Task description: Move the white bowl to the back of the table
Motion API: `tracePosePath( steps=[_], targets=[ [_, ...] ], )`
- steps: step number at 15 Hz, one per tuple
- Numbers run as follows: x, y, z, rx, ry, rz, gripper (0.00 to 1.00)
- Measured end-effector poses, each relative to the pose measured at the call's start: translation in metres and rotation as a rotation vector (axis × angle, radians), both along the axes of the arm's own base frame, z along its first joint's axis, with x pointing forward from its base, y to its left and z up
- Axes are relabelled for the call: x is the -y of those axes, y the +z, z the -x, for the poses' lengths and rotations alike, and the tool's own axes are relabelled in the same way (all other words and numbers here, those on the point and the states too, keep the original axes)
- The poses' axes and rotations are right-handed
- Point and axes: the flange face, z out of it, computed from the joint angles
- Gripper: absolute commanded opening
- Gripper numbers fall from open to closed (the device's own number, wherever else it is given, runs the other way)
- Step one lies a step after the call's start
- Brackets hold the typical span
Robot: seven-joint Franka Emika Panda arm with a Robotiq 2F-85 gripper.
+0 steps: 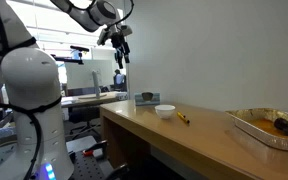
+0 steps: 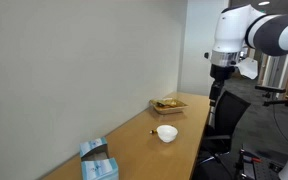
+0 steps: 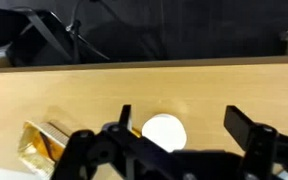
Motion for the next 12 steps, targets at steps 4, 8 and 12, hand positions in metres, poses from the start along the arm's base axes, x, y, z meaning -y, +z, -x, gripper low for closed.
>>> tracePosePath(
  steps=[4, 8, 12],
  targets=[
    [0.0, 0.0, 0.0, 0.0, 0.0, 0.0, 1.0],
    [0.0, 0.0, 0.0, 0.0, 0.0, 0.0, 1.0],
    [0.0034, -0.0028, -0.0049, -0.006, -0.004, -0.012, 1.0]
  ],
)
